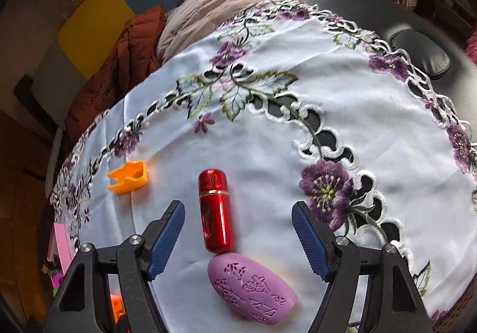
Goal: Organize rigid objects
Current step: 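Grasp the orange cube blocks with the left gripper while the right gripper grasps the lilac egg, then carry the orange blocks over the tray with the left gripper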
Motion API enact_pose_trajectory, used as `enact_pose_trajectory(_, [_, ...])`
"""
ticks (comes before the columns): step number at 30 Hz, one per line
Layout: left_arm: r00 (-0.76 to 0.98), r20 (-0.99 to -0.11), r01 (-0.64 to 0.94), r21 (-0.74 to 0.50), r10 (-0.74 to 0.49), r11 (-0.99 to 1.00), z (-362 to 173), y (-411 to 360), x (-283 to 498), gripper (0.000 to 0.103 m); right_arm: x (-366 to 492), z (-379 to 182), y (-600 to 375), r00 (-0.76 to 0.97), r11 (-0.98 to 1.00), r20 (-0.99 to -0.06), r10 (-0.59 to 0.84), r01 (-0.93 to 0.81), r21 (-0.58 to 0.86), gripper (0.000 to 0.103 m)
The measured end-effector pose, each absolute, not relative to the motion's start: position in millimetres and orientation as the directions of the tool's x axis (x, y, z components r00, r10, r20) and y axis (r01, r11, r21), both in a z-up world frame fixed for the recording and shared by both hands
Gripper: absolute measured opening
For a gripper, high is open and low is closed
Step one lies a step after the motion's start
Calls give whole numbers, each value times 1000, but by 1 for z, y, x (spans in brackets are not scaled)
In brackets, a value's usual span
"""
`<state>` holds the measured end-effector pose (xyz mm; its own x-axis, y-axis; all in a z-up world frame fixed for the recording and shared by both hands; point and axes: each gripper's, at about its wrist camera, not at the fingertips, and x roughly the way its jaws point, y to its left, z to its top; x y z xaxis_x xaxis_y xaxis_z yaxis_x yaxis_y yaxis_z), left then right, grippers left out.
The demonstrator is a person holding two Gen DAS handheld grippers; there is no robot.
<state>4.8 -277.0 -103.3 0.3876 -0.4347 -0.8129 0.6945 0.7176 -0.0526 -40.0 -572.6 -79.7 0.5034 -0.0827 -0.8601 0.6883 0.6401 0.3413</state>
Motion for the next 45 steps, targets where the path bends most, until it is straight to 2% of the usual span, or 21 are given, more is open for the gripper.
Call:
enact_pose_trajectory(3, [383, -812, 687, -70, -441, 724, -103, -274, 6, 42, -35, -88, -563, 470, 662, -883, -3, 662, 351, 76])
enact_pose_trajectory(8, [389, -806, 687, -70, -447, 723, -103, -270, 3, 42, -35, -89, -550, 388, 719, -922, -3, 641, 267, 85])
enact_pose_trajectory(13, [380, -803, 678, -96, -459, 729, -102, -264, 3, 42, -35, -104, -539, 284, 788, -959, -22, 595, 158, 83])
enact_pose_trajectory(15, [376, -804, 675, -103, -460, 731, -101, -262, 3, 42, -30, -103, -521, 226, 848, -966, -125, 530, 14, 47])
enact_pose_trajectory(16, [375, -804, 673, -106, -461, 732, -101, -260, 2, 42, -29, -101, -511, 221, 869, -963, -152, 494, -24, 45])
enact_pose_trajectory(20, [375, -805, 667, -109, -459, 737, -99, -256, 0, 42, -21, -98, -484, 256, 909, -961, -100, 417, 17, 45])
enact_pose_trajectory(23, [376, -804, 661, -116, -461, 742, -96, -249, -3, 42, -10, -97, -469, 320, 918, -947, -10, 378, 118, 45])
enact_pose_trajectory(28, [391, -799, 637, -124, -457, 761, -91, -236, -3, 42, 13, -97, -450, 392, 936, -920, 14, 318, 150, 45])
enact_pose_trajectory(45, [464, -765, 594, -106, -447, 798, -60, -215, -8, 42, 22, -106, -442, 419, 968, -907, -47, 244, 63, 45])
